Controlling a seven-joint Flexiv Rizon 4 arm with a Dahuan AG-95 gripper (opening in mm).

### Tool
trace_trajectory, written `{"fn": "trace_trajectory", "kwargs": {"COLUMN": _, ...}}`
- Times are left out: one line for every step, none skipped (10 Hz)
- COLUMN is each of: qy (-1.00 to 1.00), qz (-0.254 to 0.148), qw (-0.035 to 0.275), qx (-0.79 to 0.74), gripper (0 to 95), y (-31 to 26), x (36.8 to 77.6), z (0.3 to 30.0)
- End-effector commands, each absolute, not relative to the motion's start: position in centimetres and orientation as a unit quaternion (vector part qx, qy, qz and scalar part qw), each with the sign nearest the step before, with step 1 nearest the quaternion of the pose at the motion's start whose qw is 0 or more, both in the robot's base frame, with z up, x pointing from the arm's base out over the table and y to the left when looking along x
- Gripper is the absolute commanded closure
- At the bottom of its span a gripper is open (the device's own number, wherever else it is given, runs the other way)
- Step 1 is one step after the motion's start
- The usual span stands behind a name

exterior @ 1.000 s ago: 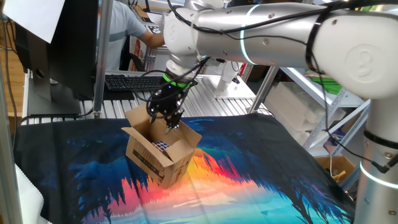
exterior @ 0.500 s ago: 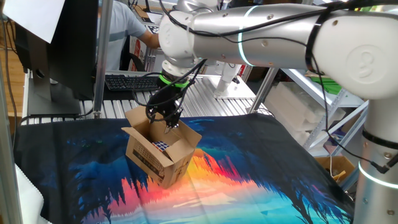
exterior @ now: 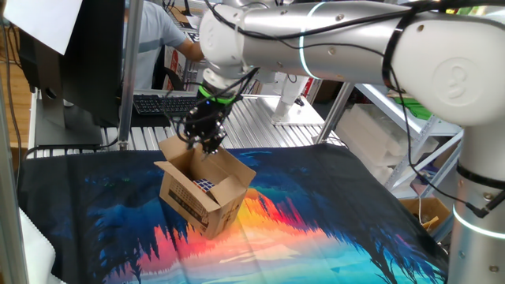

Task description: Cover the box

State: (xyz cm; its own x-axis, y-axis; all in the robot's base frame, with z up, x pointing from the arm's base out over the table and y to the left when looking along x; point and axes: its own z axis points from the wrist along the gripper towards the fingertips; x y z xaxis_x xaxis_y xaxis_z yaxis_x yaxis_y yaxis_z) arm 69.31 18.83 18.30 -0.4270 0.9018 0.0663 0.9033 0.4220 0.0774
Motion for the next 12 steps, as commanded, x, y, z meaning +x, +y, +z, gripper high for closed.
{"fn": "trace_trajectory", "kwargs": {"qy": -0.828, "qz": -0.049, "qw": 0.009, "qx": -0.558, "gripper": 38.0, "y": 20.4, "x": 71.3, "z": 18.1}}
{"fn": "trace_trajectory", "kwargs": {"qy": -0.826, "qz": -0.047, "qw": 0.011, "qx": -0.561, "gripper": 38.0, "y": 20.8, "x": 72.3, "z": 18.1}}
{"fn": "trace_trajectory", "kwargs": {"qy": -0.826, "qz": -0.047, "qw": 0.012, "qx": -0.562, "gripper": 38.0, "y": 20.9, "x": 72.7, "z": 18.0}}
{"fn": "trace_trajectory", "kwargs": {"qy": -0.825, "qz": -0.048, "qw": 0.013, "qx": -0.563, "gripper": 38.0, "y": 20.8, "x": 73.3, "z": 18.0}}
{"fn": "trace_trajectory", "kwargs": {"qy": -0.824, "qz": -0.049, "qw": 0.014, "qx": -0.564, "gripper": 38.0, "y": 20.8, "x": 73.6, "z": 17.9}}
{"fn": "trace_trajectory", "kwargs": {"qy": -0.822, "qz": -0.049, "qw": 0.014, "qx": -0.567, "gripper": 38.0, "y": 20.8, "x": 74.0, "z": 17.8}}
{"fn": "trace_trajectory", "kwargs": {"qy": -0.821, "qz": -0.050, "qw": 0.014, "qx": -0.568, "gripper": 38.0, "y": 20.8, "x": 74.2, "z": 17.7}}
{"fn": "trace_trajectory", "kwargs": {"qy": -0.821, "qz": -0.050, "qw": 0.013, "qx": -0.569, "gripper": 38.0, "y": 20.9, "x": 74.4, "z": 17.6}}
{"fn": "trace_trajectory", "kwargs": {"qy": -0.820, "qz": -0.050, "qw": 0.011, "qx": -0.570, "gripper": 38.0, "y": 21.0, "x": 74.6, "z": 17.3}}
{"fn": "trace_trajectory", "kwargs": {"qy": -0.819, "qz": -0.050, "qw": 0.009, "qx": -0.572, "gripper": 38.0, "y": 21.1, "x": 74.9, "z": 16.9}}
{"fn": "trace_trajectory", "kwargs": {"qy": -0.819, "qz": -0.050, "qw": 0.009, "qx": -0.572, "gripper": 38.0, "y": 21.2, "x": 74.9, "z": 16.8}}
{"fn": "trace_trajectory", "kwargs": {"qy": -0.818, "qz": -0.052, "qw": 0.006, "qx": -0.573, "gripper": 38.0, "y": 21.4, "x": 75.2, "z": 16.4}}
